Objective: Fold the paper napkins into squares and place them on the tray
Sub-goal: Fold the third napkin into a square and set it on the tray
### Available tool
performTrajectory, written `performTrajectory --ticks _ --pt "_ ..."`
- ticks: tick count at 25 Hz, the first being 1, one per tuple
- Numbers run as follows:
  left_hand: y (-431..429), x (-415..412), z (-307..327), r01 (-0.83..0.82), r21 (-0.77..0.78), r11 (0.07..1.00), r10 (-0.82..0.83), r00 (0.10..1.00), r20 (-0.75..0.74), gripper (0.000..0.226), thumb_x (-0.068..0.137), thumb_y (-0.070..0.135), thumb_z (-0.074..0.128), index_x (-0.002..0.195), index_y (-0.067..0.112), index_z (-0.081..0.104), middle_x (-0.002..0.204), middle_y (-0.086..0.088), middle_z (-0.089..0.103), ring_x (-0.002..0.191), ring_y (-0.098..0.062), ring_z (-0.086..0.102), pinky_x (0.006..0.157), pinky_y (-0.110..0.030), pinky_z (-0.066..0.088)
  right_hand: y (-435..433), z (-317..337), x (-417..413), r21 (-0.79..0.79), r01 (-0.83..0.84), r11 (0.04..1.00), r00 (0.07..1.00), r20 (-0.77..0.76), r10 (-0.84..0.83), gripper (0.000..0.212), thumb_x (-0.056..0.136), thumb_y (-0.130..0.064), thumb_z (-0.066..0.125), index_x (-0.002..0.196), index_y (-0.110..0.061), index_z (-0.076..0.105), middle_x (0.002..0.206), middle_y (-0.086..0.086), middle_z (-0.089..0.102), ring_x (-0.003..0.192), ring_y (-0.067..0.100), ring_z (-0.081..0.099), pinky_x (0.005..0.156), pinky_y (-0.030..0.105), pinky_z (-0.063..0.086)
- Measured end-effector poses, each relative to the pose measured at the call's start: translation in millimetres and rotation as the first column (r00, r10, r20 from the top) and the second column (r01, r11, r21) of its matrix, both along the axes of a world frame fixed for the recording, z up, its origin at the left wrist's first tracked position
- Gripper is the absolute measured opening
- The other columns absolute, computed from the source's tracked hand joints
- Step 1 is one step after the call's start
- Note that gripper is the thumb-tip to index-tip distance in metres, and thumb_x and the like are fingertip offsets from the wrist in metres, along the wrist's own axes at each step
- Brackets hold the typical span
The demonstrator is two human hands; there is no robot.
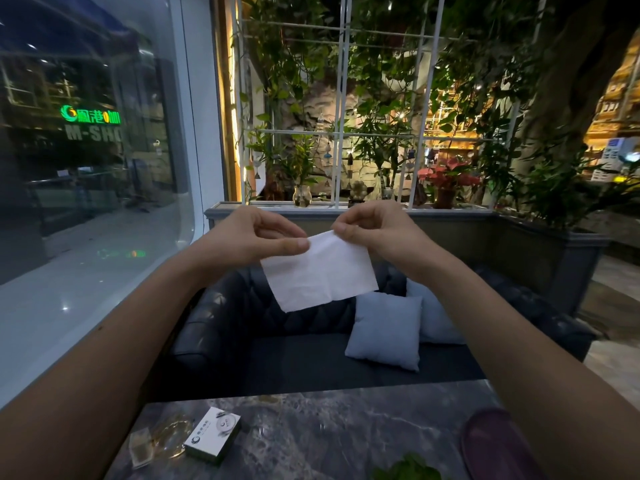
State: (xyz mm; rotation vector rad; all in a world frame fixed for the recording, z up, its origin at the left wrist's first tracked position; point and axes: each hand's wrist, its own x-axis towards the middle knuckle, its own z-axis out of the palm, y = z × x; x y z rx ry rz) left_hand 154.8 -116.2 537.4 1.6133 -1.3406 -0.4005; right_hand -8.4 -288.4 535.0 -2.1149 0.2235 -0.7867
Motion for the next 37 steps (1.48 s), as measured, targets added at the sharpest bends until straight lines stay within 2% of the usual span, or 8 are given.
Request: performTrajectory --ticks 5,10,13,18,23,30,33,37 --pt "-6.5 -0.1 2.5 0.077 0.123 0.989 -0.081 0.996 0.023 0.018 0.081 0.020 0.075 0.097 0.010 0.076 0.090 -0.010 0.078 0.085 -0.023 0.074 0.074 -0.030 0.059 2.8 -0.1 8.5 -0.006 -0.021 1.000 1.000 -0.007 0.021 0.013 0.088 -0.030 0.070 0.092 -0.018 0.075 0.091 0.001 0.072 0.090 0.017 0.066 0.081 0.034 0.051" --pt "-9.0 3.1 -5.6 -0.016 0.004 1.000 0.016 0.989 -0.148 0.013 0.082 0.017 0.074 0.091 0.008 0.073 0.086 -0.010 0.077 0.078 -0.020 0.073 0.063 -0.025 0.055 1.0 -10.3 8.8 0.228 -0.045 0.973 0.998 0.048 0.034 0.030 0.085 -0.043 0.067 0.102 -0.019 0.071 0.102 0.002 0.069 0.100 0.023 0.066 0.089 0.040 0.054" --pt "-11.2 3.7 -9.7 -0.087 -0.082 0.993 0.064 0.968 -0.244 0.005 0.082 0.016 0.075 0.085 0.013 0.073 0.086 -0.008 0.077 0.077 -0.019 0.073 0.061 -0.026 0.055 1.4 -22.8 8.6 0.424 -0.134 0.896 0.991 0.030 0.134 0.042 0.087 -0.038 0.067 0.117 -0.009 0.064 0.116 0.013 0.069 0.107 0.029 0.068 0.089 0.045 0.057" --pt "-17.9 2.7 -16.9 -0.171 -0.157 0.973 0.108 0.932 -0.346 0.005 0.082 0.015 0.075 0.086 0.013 0.073 0.088 -0.009 0.077 0.080 -0.023 0.073 0.065 -0.032 0.056 7.5 -38.0 15.2 0.561 -0.182 0.808 0.983 0.081 0.165 0.043 0.086 -0.015 0.072 0.126 -0.009 0.057 0.120 0.009 0.070 0.106 0.027 0.070 0.085 0.040 0.059" --pt "-19.4 8.0 -21.8 -0.176 -0.118 0.977 0.127 0.931 -0.342 0.015 0.084 0.015 0.073 0.098 0.009 0.070 0.099 -0.009 0.076 0.092 -0.024 0.073 0.078 -0.037 0.058 5.4 -37.5 18.7 0.604 -0.159 0.781 0.985 0.145 0.089 0.035 0.088 -0.005 0.067 0.121 -0.009 0.060 0.113 0.009 0.073 0.102 0.029 0.071 0.084 0.042 0.059" --pt "-12.3 13.0 -26.8 -0.131 -0.107 0.986 0.084 0.928 -0.363 0.019 0.087 0.009 0.069 0.104 0.002 0.067 0.098 -0.009 0.077 0.091 -0.022 0.074 0.069 -0.026 0.057 2.3 -31.9 16.3 0.616 -0.163 0.771 0.983 0.167 0.075 0.016 0.088 -0.001 0.065 0.101 -0.007 0.062 0.100 0.010 0.074 0.096 0.028 0.069 0.071 0.033 0.060" --pt "-12.3 13.2 -27.0 -0.135 -0.108 0.985 0.087 0.927 -0.366 0.019 0.085 0.009 0.070 0.104 0.004 0.066 0.099 -0.010 0.076 0.092 -0.024 0.074 0.075 -0.033 0.057 3.0 -31.4 16.4 0.605 -0.180 0.775 0.981 0.164 0.101 0.017 0.087 -0.001 0.066 0.103 -0.008 0.062 0.104 0.010 0.074 0.097 0.028 0.071 0.074 0.034 0.061" --pt "-11.3 12.3 -25.6 -0.130 -0.155 0.979 0.064 0.926 -0.372 0.016 0.085 0.007 0.071 0.100 0.008 0.065 0.093 -0.009 0.077 0.085 -0.023 0.074 0.067 -0.029 0.057 4.2 -30.5 17.5 0.539 -0.169 0.825 0.985 0.124 0.120 0.029 0.086 0.000 0.067 0.114 -0.006 0.061 0.111 0.011 0.073 0.102 0.030 0.071 0.083 0.040 0.060"
